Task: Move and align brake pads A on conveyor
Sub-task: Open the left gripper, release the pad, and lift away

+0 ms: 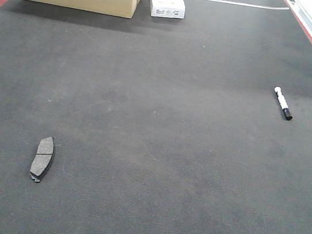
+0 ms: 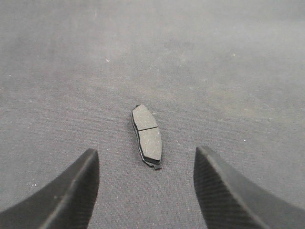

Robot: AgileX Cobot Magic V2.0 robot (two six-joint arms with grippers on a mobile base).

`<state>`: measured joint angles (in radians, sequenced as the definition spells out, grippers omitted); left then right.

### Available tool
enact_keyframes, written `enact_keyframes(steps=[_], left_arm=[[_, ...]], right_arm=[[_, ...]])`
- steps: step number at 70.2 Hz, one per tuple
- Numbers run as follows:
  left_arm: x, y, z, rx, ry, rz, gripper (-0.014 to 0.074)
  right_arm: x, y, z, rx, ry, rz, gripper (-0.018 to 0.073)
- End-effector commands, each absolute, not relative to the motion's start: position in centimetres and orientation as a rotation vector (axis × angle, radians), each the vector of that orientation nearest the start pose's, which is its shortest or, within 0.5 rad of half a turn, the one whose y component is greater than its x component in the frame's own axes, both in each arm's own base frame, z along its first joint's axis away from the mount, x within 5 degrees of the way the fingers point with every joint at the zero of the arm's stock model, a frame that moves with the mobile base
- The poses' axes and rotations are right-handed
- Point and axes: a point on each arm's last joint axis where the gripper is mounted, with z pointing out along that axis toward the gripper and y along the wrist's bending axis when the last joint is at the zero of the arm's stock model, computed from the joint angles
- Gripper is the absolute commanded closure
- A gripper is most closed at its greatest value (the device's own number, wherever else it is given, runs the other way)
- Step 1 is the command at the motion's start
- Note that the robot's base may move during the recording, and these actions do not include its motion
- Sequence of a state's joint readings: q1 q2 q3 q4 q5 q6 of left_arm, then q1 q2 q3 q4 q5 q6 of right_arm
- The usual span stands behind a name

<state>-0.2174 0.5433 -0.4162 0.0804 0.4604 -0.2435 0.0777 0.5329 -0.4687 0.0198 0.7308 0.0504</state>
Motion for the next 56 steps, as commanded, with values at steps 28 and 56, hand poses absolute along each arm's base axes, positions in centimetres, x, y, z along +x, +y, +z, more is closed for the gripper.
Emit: enact_keyframes(steps=[28, 56], left_arm=[[9.75, -1.88, 28.31, 0.026, 1.943, -0.229, 0.0190], [9.75, -1.88, 28.31, 0.026, 1.943, -0.229, 0.0190]], right_arm=[[10.09, 0.82, 28.31, -0.023, 2.174, 0.084, 0.0561], [10.09, 0.82, 28.31, -0.023, 2.174, 0.084, 0.0561]])
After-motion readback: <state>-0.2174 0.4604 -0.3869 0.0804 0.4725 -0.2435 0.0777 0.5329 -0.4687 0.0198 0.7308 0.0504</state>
